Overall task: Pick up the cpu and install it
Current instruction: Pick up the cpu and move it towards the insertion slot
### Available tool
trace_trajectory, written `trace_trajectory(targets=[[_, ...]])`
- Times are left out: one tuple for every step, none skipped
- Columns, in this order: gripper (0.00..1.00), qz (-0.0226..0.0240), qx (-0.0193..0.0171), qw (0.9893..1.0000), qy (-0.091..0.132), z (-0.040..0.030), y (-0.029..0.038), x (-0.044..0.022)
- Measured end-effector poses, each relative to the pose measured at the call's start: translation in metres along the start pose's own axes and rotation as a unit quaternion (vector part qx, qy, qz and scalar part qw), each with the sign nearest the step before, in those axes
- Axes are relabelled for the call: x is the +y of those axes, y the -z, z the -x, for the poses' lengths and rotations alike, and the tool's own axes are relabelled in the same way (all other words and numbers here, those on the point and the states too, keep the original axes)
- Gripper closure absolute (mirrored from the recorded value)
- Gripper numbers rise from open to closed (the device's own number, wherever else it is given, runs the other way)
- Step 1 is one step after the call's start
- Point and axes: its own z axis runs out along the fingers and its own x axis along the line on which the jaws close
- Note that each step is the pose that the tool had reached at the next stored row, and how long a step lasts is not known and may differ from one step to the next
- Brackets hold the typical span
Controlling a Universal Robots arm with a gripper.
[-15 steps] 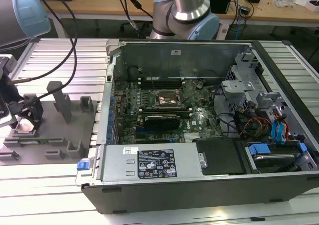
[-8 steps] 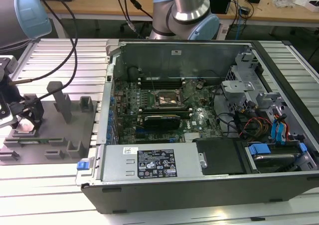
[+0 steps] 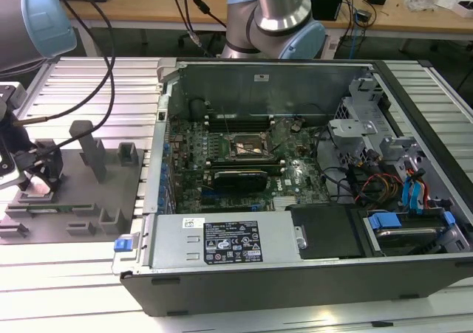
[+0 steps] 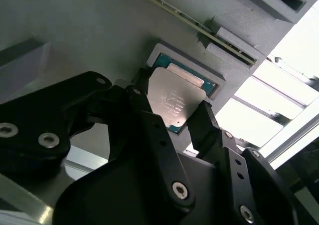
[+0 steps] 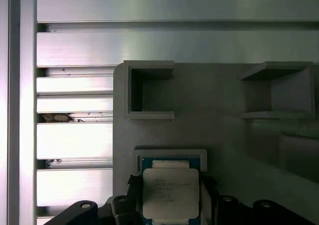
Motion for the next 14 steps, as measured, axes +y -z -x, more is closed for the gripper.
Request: trace_trajectory(targets=[[0.45,0.0,0.0,1.0,0.0,0.0,0.0,0.0],[0.45,0.0,0.0,1.0,0.0,0.0,0.0,0.0],[0.45,0.0,0.0,1.0,0.0,0.0,0.0,0.0],[0.45,0.0,0.0,1.0,0.0,0.0,0.0,0.0],[0.45,0.0,0.0,1.0,0.0,0.0,0.0,0.0],[0.45,0.0002,-0.0001,1.0,0.0,0.0,-0.0001,0.0],[0.45,0.0005,-0.0002,1.0,0.0,0.0,0.0001,0.0001],[0.45,0.0005,-0.0001,1.0,0.0,0.0,0.0017,0.0001],[0.45,0.0004,0.0,1.0,0.0,0.0001,0.0056,0.0002],[0.45,0.0005,-0.0001,1.0,0.0,0.0002,0.0088,0.0004],[0.45,0.0004,0.0,1.0,0.0,0.0003,0.0114,0.0005],[0.45,0.0004,0.0,1.0,0.0,0.0003,0.0143,0.0006],[0.45,0.0004,0.0,1.0,0.0,0.0004,0.0176,0.0007],[0.45,0.0004,0.0,1.0,0.0,0.0004,0.0208,0.0008]])
